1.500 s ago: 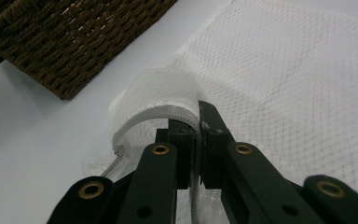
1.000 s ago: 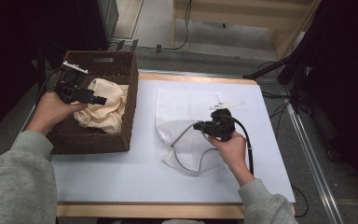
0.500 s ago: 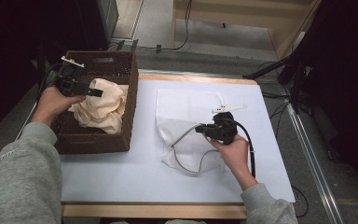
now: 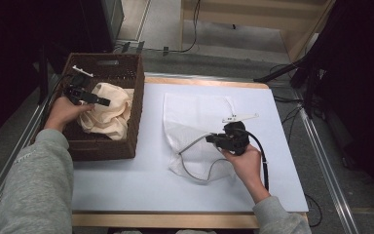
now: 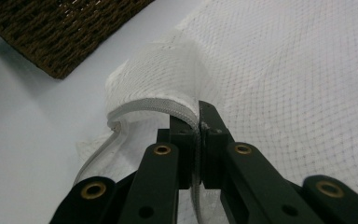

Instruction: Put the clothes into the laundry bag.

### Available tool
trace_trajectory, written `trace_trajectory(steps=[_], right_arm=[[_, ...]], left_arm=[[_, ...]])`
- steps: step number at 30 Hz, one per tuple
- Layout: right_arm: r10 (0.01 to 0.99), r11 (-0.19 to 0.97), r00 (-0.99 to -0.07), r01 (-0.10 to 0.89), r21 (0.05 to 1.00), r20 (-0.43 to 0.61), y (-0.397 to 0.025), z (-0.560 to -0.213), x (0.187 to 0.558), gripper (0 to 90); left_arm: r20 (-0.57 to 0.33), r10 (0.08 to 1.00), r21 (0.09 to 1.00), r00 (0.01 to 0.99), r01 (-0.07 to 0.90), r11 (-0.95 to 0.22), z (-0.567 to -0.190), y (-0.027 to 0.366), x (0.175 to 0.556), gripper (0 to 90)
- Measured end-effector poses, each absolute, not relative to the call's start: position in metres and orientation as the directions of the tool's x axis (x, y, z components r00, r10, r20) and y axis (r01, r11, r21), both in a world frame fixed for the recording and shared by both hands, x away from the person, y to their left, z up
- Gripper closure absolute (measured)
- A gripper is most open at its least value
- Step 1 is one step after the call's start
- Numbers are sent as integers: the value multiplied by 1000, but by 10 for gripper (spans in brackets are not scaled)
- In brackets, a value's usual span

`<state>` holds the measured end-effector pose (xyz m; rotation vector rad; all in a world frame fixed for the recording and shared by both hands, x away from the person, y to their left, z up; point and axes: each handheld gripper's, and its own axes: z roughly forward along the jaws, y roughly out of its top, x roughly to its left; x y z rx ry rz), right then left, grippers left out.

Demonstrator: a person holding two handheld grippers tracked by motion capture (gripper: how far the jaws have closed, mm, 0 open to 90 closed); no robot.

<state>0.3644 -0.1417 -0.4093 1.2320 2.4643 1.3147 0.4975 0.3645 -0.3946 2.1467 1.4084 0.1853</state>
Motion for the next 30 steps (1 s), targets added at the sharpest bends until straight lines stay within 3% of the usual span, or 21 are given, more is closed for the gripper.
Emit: trace_trajectory(steps=[6, 13, 20, 24, 30], right_arm=[[695, 300, -663, 619, 725, 278, -144, -411, 363, 863], [698, 301, -660, 622, 723, 278, -145, -412, 362, 861], [703, 293, -653, 628, 721, 283, -146, -413, 361, 855], [703, 295, -653, 628, 720, 281, -147, -413, 362, 855], [704, 294, -651, 630, 719, 283, -147, -413, 362, 855]], left_arm=[[-149, 875, 492, 461, 802, -339, -411, 357, 498, 180], [-162, 894, 492, 418, 819, -294, -417, 365, 500, 173], [-58, 919, 505, 390, 805, -310, -427, 358, 496, 155], [26, 922, 520, 387, 782, -343, -429, 354, 491, 247], [3, 922, 509, 387, 793, -334, -427, 354, 489, 483]])
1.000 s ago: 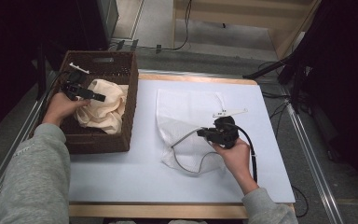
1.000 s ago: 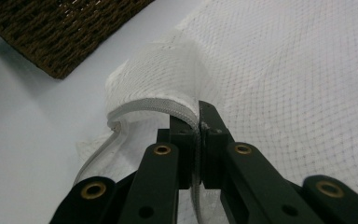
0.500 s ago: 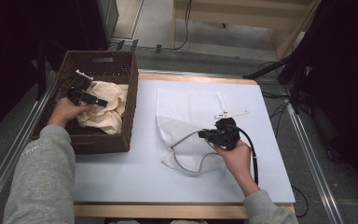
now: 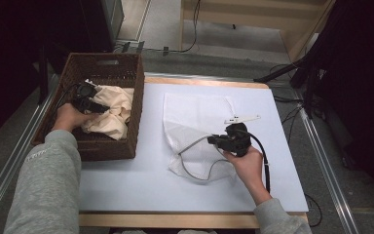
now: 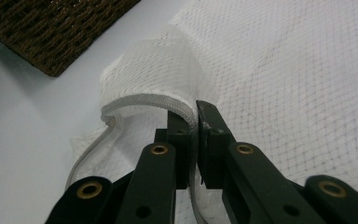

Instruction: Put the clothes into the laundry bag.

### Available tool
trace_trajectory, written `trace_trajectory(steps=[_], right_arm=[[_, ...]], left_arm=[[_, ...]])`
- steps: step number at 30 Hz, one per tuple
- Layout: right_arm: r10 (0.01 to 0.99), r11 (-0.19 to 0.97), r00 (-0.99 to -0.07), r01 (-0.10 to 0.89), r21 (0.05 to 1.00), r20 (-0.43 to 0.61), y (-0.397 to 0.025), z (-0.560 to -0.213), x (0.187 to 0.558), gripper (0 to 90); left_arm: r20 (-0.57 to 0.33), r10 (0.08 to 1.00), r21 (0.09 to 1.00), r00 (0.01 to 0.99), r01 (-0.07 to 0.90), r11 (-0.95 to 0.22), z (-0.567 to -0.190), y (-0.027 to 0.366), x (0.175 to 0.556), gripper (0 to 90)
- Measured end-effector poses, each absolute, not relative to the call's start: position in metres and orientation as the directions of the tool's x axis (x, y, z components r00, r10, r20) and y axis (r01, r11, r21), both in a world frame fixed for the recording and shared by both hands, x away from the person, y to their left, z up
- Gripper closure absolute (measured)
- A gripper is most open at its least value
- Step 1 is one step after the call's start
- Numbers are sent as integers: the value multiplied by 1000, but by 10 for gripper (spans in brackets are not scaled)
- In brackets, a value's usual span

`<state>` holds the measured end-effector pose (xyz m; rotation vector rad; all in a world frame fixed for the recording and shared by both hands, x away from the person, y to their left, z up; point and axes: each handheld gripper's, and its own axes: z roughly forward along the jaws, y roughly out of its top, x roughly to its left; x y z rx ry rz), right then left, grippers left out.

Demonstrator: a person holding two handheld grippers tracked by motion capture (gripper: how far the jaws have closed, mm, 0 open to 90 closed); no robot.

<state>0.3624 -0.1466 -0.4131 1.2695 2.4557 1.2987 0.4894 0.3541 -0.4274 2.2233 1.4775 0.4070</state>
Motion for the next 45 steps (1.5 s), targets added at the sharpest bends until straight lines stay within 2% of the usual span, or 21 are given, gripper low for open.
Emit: trace_trajectory(steps=[4, 6, 7, 8, 9, 16, 22, 30, 37, 45], right_arm=[[704, 294, -651, 631, 718, 284, -146, -413, 363, 855], [703, 292, -649, 635, 715, 289, -146, -413, 363, 856], [703, 291, -649, 636, 715, 292, -145, -413, 363, 856], [700, 292, -652, 635, 716, 293, -145, -413, 363, 856], [700, 293, -653, 632, 717, 289, -145, -413, 363, 857], [694, 279, -652, 634, 721, 305, -146, -412, 362, 873], [683, 263, -655, 633, 728, 323, -147, -408, 361, 885], [685, 260, -652, 636, 727, 325, -148, -408, 362, 885], [684, 260, -653, 634, 728, 325, -148, -407, 363, 884], [687, 250, -647, 638, 728, 332, -150, -406, 363, 884]], left_arm=[[-65, 922, 483, 383, 820, -307, -424, 353, 489, 684], [-110, 913, 440, 392, 843, -309, -421, 351, 490, 713], [-110, 913, 440, 392, 843, -309, -421, 351, 490, 718], [-164, 904, 394, 395, 866, -307, -416, 352, 491, 721], [-173, 899, 391, 401, 866, -311, -412, 352, 491, 723], [-217, 854, 465, 473, 819, -335, -371, 352, 482, 733], [-200, 786, 539, 585, 736, -410, -317, 342, 468, 734], [-194, 733, 587, 652, 676, -446, -276, 341, 453, 734], [-192, 663, 604, 724, 619, -502, -237, 340, 437, 733], [-203, 615, 603, 762, 592, -535, -211, 326, 425, 734]])
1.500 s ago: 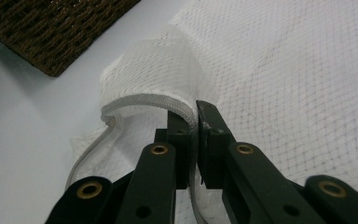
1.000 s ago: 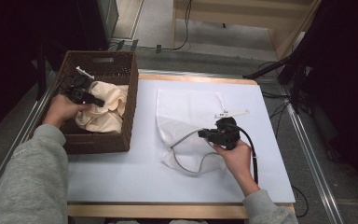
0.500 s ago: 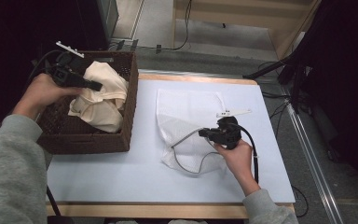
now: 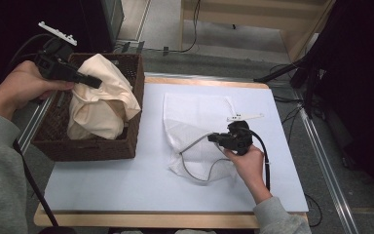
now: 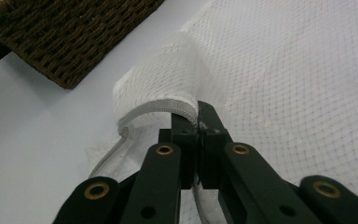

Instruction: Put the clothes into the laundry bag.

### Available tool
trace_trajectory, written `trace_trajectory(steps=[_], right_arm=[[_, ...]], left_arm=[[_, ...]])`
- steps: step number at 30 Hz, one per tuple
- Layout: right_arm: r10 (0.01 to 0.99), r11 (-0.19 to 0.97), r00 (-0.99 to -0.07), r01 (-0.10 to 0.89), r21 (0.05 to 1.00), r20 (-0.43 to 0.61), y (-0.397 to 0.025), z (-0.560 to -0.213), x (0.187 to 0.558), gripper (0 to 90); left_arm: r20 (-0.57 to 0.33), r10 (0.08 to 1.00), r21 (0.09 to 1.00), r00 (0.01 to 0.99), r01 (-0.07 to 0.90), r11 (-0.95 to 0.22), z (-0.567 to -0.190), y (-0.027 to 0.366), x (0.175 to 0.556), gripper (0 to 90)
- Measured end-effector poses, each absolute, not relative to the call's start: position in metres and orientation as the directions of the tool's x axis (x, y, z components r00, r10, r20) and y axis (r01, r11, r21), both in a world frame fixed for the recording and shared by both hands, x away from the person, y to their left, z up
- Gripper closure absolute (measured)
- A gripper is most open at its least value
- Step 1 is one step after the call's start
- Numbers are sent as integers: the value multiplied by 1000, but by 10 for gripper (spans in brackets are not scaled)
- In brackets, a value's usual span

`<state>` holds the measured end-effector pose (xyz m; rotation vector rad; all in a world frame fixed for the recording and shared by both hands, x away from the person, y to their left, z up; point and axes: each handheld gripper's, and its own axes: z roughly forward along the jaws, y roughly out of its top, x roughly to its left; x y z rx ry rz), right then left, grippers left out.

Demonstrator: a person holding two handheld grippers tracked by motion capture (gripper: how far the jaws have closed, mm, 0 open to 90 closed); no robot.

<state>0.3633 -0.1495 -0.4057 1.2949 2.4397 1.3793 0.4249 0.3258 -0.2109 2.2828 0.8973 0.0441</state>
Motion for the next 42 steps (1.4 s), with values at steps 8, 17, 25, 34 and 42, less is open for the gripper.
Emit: trace_trajectory(steps=[8, 17, 25, 34, 42], right_arm=[[687, 243, -645, 638, 731, 335, -151, -404, 363, 884], [689, 245, -647, 633, 735, 327, -150, -400, 362, 885], [693, 244, -644, 632, 736, 324, -150, -398, 362, 885], [693, 239, -647, 624, 744, 319, -149, -393, 360, 887], [692, 235, -646, 624, 745, 322, -150, -391, 361, 887]], left_arm=[[-173, 546, 641, 819, 515, -569, -180, 299, 413, 733], [-160, 467, 657, 870, 447, -607, -152, 267, 396, 734], [-135, 407, 643, 903, 393, -657, -144, 230, 382, 733], [-163, 356, 642, 920, 373, -670, -157, 192, 370, 733], [-134, 293, 632, 947, 309, -711, -153, 152, 348, 733]])
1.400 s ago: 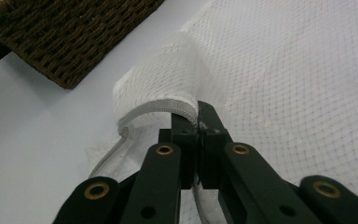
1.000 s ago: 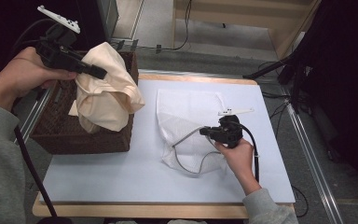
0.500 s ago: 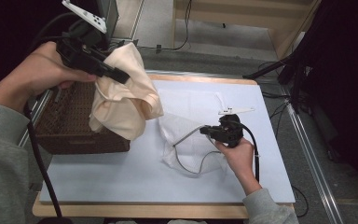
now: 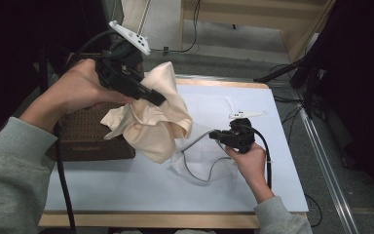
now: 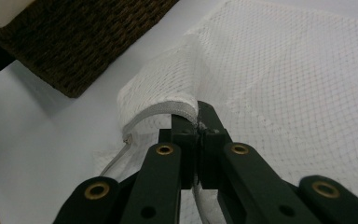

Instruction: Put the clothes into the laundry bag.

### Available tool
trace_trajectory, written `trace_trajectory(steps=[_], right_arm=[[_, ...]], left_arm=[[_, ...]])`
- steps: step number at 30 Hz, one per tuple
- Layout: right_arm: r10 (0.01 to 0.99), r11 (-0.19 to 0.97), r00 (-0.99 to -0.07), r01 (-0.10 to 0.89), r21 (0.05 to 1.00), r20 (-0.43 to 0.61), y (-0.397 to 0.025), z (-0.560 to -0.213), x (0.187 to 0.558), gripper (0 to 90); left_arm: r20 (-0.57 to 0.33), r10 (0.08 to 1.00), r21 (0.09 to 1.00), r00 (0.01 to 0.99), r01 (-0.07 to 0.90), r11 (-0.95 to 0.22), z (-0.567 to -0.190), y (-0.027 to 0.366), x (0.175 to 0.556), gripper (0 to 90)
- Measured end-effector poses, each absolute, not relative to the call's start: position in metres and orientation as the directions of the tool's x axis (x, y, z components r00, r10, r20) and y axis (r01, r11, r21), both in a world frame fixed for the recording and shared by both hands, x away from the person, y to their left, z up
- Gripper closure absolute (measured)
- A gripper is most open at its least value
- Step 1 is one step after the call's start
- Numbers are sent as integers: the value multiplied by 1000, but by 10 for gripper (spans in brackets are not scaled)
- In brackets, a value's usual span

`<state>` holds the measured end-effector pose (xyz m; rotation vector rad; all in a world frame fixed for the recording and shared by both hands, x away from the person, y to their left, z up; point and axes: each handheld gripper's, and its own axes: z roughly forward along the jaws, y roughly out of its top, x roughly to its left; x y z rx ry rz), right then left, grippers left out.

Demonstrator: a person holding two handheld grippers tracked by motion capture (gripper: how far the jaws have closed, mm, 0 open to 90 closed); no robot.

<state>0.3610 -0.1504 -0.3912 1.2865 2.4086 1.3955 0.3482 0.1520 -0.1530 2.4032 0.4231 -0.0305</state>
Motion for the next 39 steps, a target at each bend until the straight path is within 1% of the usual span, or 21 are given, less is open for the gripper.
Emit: trace_trajectory(steps=[1, 5, 8, 12, 16, 17, 20, 23, 25, 28, 29, 32, 33, 34, 35, 36, 39], right_arm=[[689, 239, -649, 624, 744, 323, -150, -391, 362, 887], [684, 239, -653, 622, 746, 325, -150, -391, 362, 887], [683, 235, -651, 625, 744, 331, -150, -390, 363, 887], [682, 232, -650, 626, 745, 334, -150, -390, 364, 887], [682, 233, -652, 624, 746, 332, -150, -389, 364, 887], [682, 231, -651, 625, 746, 333, -150, -389, 365, 887], [684, 229, -649, 626, 746, 334, -152, -389, 365, 887], [684, 226, -649, 623, 748, 333, -154, -388, 365, 887], [687, 223, -646, 623, 750, 333, -157, -388, 366, 887], [690, 219, -643, 623, 750, 332, -159, -388, 366, 887], [692, 217, -641, 625, 750, 334, -159, -387, 366, 887], [694, 218, -640, 624, 751, 330, -159, -387, 366, 887], [696, 216, -638, 625, 750, 330, -160, -387, 366, 887], [695, 216, -639, 624, 751, 331, -160, -387, 367, 887], [695, 215, -639, 623, 752, 330, -160, -387, 367, 887], [696, 213, -637, 624, 752, 331, -160, -387, 366, 887], [697, 217, -637, 625, 750, 330, -161, -388, 366, 887]], left_arm=[[-137, 279, 636, 951, 300, -711, -152, 140, 342, 733], [-141, 251, 630, 958, 282, -724, -152, 118, 331, 733], [-136, 214, 643, 967, 250, -724, -151, 98, 321, 733], [-163, 172, 664, 972, 237, -709, -152, 80, 314, 732], [-155, 145, 672, 977, 212, -709, -155, 67, 309, 731], [-180, 140, 677, 974, 226, -700, -159, 59, 307, 732], [-193, 117, 670, 974, 218, -710, -165, 49, 301, 731], [-196, 104, 669, 975, 210, -713, -167, 47, 295, 731], [-235, 93, 675, 968, 231, -701, -165, 48, 292, 731], [-218, 78, 682, 973, 209, -701, -161, 48, 283, 731], [-202, 63, 690, 977, 188, -699, -159, 46, 277, 731], [-214, 59, 698, 975, 195, -689, -157, 43, 274, 731], [-227, 35, 713, 973, 191, -675, -155, 38, 270, 731], [-227, 35, 713, 973, 191, -675, -155, 38, 270, 731], [-166, 34, 706, 985, 143, -694, -154, 32, 266, 731], [-141, 53, 693, 989, 137, -708, -157, 31, 268, 731], [-164, 99, 671, 981, 184, -718, -171, 37, 281, 730]])
